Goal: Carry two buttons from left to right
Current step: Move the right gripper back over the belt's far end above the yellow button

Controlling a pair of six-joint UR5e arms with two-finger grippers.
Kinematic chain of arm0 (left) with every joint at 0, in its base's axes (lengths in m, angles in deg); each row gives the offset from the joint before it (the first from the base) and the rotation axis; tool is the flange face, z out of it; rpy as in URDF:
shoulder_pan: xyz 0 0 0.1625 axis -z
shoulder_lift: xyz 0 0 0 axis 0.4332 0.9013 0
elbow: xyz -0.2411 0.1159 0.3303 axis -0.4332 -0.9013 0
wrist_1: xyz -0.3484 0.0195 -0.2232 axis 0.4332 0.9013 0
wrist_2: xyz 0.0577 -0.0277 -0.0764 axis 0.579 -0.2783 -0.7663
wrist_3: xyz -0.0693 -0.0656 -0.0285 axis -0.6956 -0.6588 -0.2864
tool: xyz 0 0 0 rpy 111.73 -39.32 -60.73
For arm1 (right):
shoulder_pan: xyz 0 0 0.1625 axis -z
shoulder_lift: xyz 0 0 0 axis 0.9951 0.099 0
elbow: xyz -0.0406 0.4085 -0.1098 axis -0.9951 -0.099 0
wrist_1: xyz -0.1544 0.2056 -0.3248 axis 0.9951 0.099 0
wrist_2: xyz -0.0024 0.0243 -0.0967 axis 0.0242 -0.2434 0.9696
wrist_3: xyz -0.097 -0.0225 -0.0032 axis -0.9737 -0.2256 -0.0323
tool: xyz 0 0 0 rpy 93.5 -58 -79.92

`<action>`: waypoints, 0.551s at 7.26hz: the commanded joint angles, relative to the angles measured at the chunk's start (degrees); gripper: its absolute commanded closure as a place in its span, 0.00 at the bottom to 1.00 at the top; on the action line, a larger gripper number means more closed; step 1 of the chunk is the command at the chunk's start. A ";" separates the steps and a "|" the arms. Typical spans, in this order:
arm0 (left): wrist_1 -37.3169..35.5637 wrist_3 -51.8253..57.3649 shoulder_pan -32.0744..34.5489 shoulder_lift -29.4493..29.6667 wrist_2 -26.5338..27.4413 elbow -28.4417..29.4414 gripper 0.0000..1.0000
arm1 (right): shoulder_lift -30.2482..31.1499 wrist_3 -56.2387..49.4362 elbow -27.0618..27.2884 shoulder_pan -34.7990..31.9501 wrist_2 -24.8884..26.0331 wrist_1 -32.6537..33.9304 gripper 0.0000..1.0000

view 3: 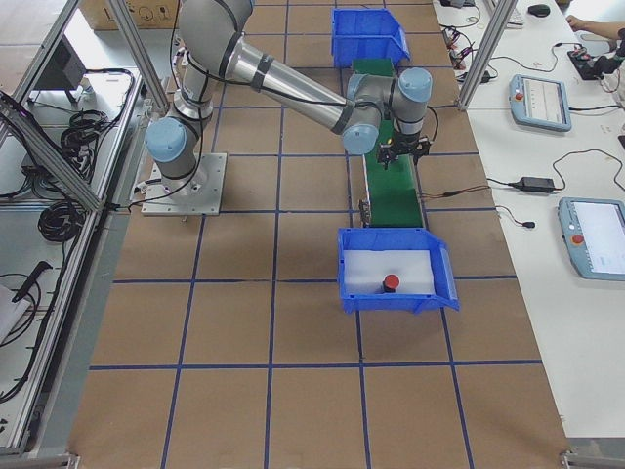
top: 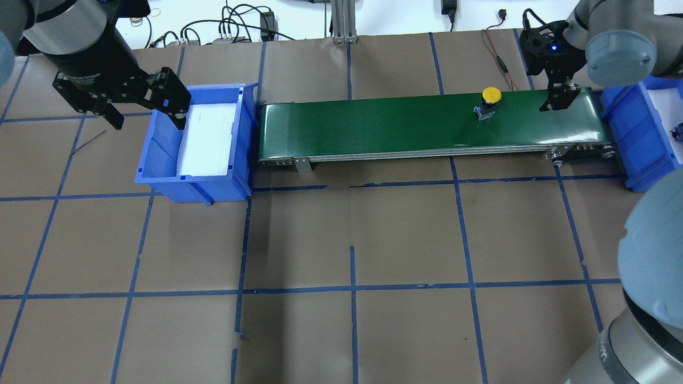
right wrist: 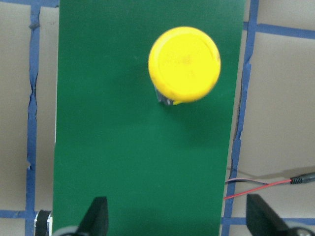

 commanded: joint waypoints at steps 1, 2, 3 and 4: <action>0.00 0.00 -0.09 0.00 0.00 0.00 0.00 | -0.81 1.60 -0.23 -2.24 0.42 0.41 0.01; 0.00 0.00 0.00 0.00 0.00 0.00 0.00 | -0.90 1.60 -0.15 -2.24 0.59 0.41 0.01; 0.09 0.00 -0.09 0.00 0.00 0.00 0.00 | -0.98 1.60 -0.23 -2.41 1.38 0.41 0.02; 0.09 0.00 0.00 0.00 0.00 0.00 0.00 | -1.51 1.60 -0.32 -2.42 1.47 0.41 0.03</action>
